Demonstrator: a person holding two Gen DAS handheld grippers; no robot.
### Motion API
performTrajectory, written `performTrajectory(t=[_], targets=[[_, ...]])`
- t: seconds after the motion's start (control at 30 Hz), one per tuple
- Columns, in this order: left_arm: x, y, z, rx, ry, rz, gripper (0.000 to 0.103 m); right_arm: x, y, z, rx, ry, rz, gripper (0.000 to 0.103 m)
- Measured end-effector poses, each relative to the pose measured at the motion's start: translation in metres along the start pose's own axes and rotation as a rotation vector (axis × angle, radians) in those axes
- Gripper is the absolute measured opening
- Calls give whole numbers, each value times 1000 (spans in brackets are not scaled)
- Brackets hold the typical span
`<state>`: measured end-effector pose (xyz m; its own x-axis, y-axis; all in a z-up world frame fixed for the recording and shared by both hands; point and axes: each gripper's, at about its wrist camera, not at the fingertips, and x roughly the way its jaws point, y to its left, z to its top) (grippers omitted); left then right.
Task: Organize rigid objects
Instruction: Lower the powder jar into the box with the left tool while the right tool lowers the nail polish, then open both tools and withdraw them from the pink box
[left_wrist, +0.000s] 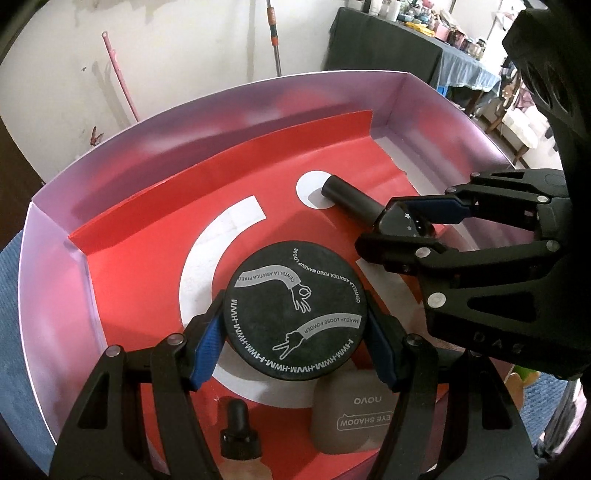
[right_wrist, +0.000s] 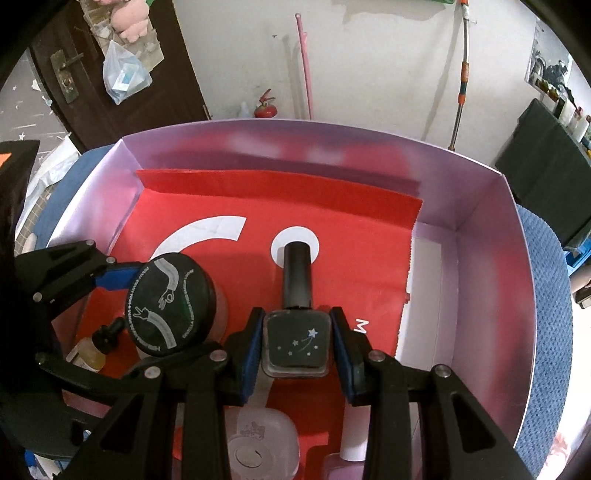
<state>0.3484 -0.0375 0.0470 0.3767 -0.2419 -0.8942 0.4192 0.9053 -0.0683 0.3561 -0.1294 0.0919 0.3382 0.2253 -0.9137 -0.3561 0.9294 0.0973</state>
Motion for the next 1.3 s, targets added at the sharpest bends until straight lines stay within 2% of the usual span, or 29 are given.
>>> performTrajectory(t=[0.23,0.73,0.87,1.3], targets=[[-1,0,-1,-2,0,-1,66,2,8,-2,-22,-4,-29,38],[-2,8,-3,-25,-6,-22,66,0,6,-3,-11,-3,-25,38],[-3,10,-4,-31,-9,-29,66,-1,5,-1,-6,-5,-25,45],[-6,12,-3,-43,-12,-23,67,-7,0,1,-3,-14,-32,48]])
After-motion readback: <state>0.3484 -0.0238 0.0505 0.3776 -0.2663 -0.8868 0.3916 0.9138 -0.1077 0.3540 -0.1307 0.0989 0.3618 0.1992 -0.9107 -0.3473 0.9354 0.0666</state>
